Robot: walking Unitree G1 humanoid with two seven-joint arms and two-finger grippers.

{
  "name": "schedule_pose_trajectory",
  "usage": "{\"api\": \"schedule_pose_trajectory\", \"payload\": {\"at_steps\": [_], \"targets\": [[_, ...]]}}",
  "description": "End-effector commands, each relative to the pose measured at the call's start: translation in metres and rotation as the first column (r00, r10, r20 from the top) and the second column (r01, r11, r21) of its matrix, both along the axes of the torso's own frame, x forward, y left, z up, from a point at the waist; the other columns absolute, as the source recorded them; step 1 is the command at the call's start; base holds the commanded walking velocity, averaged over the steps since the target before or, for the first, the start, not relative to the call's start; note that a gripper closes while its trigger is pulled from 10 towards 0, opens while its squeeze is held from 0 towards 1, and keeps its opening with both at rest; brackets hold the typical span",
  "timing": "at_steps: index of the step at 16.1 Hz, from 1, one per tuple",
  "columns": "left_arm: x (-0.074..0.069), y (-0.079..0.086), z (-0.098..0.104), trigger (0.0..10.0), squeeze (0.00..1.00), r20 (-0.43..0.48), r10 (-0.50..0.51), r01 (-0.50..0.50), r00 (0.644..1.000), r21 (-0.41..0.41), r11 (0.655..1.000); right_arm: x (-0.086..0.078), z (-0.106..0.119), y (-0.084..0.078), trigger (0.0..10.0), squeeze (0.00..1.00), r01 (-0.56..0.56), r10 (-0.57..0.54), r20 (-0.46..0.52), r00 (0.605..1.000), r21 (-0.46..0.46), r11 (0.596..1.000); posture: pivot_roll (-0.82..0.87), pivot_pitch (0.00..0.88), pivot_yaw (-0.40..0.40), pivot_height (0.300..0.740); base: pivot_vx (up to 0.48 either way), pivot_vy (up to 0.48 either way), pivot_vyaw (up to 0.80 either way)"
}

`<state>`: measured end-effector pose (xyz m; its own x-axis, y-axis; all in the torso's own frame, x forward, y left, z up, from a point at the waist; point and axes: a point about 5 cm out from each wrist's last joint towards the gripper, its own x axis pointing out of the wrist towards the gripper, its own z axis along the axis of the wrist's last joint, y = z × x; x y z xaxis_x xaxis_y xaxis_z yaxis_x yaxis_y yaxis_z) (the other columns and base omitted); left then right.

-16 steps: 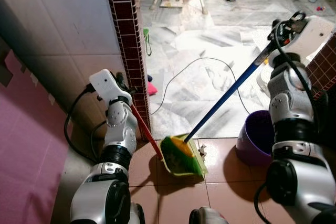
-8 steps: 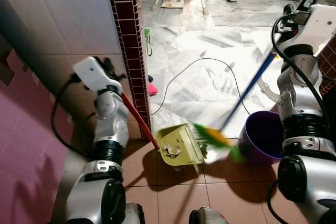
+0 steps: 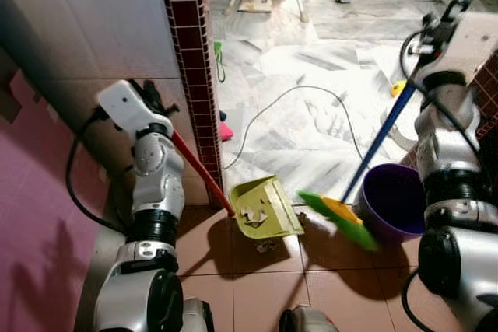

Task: Sweep floor

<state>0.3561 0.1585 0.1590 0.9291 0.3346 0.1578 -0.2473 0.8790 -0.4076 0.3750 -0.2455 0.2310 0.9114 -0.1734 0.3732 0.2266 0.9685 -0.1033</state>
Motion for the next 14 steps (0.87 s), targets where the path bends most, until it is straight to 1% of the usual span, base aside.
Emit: {"api": "schedule_pose_trajectory", "payload": {"at_steps": [1, 3, 4, 5, 6, 7, 8, 9, 10, 11, 12, 14], "targets": [[-0.003, 0.000, 0.016, 10.0, 0.00, 0.088, -0.043, 0.041, 0.995, 0.019, 0.999, -0.004, 0.000, 0.010, 10.0, 0.00, -0.030, 0.032, 0.032, 0.999, -0.054, 0.998, -0.11, 0.000, -0.009, 0.740, 0.000, 0.000, 0.00], [-0.006, -0.003, 0.017, 10.0, 0.00, 0.113, -0.095, 0.095, 0.989, 0.004, 0.995, -0.009, -0.015, 0.017, 10.0, 0.00, -0.049, 0.049, 0.006, 0.999, -0.076, 0.996, -0.11, 0.000, -0.007, 0.740, 0.000, 0.000, 0.00], [-0.010, -0.006, 0.026, 10.0, 0.00, 0.159, -0.151, 0.152, 0.976, 0.006, 0.988, -0.022, -0.041, 0.028, 10.0, 0.00, -0.080, 0.074, -0.042, 0.996, -0.183, 0.980, -0.10, 0.000, -0.008, 0.740, 0.000, 0.000, 0.00], [-0.011, -0.006, 0.032, 10.0, 0.00, 0.180, -0.173, 0.172, 0.968, 0.019, 0.985, -0.030, -0.058, 0.033, 10.0, 0.00, -0.109, 0.093, -0.084, 0.992, -0.204, 0.973, -0.09, 0.000, -0.009, 0.740, 0.000, 0.000, 0.00], [-0.013, -0.006, 0.037, 10.0, 0.00, 0.201, -0.190, 0.188, 0.961, 0.030, 0.982, -0.039, -0.076, 0.038, 10.0, 0.00, -0.140, 0.115, -0.136, 0.984, -0.193, 0.971, -0.09, 0.000, -0.010, 0.740, 0.000, 0.000, 0.00], [-0.015, -0.008, 0.044, 10.0, 0.00, 0.226, -0.233, 0.231, 0.946, 0.033, 0.972, -0.052, -0.099, 0.045, 10.0, 0.00, -0.181, 0.144, -0.206, 0.968, -0.173, 0.968, -0.08, 0.000, -0.008, 0.740, 0.000, 0.000, 0.00], [-0.019, -0.010, 0.050, 10.0, 0.00, 0.244, -0.291, 0.284, 0.925, 0.066, 0.957, -0.066, -0.119, 0.055, 10.0, 0.00, -0.223, 0.180, -0.267, 0.947, -0.140, 0.965, -0.08, 0.000, -0.004, 0.740, 0.000, 0.000, 0.00], [-0.022, -0.013, 0.054, 10.0, 0.00, 0.248, -0.344, 0.327, 0.906, 0.107, 0.939, -0.076, -0.129, 0.064, 10.0, 0.00, -0.251, 0.206, -0.296, 0.933, -0.120, 0.961, -0.08, 0.000, -0.003, 0.740, 0.000, 0.000, 0.00], [-0.025, -0.013, 0.054, 10.0, 0.00, 0.221, -0.381, 0.351, 0.898, 0.164, 0.922, -0.084, -0.139, 0.082, 10.0, 0.00, -0.301, 0.263, -0.315, 0.912, -0.079, 0.950, -0.07, 0.000, 0.005, 0.740, 0.000, 0.000, 0.00], [-0.026, -0.010, 0.054, 10.0, 0.00, 0.207, -0.364, 0.334, 0.908, 0.169, 0.927, -0.086, -0.139, 0.087, 10.0, 0.00, -0.308, 0.276, -0.310, 0.910, -0.058, 0.950, -0.06, 0.000, 0.009, 0.740, 0.000, 0.000, 0.00], [-0.025, -0.007, 0.049, 10.0, 0.00, 0.161, -0.340, 0.316, 0.927, 0.154, 0.936, -0.084, -0.139, 0.093, 10.0, 0.00, -0.326, 0.297, -0.314, 0.902, -0.043, 0.944, -0.06, 0.000, 0.015, 0.740, 0.000, 0.000, 0.00], [-0.026, -0.007, 0.045, 10.0, 0.00, 0.116, -0.322, 0.301, 0.940, 0.168, 0.939, -0.081, -0.134, 0.094, 10.0, 0.00, -0.316, 0.295, -0.294, 0.909, -0.022, 0.949, -0.04, 0.000, 0.017, 0.740, 0.000, 0.000, 0.00]]}}
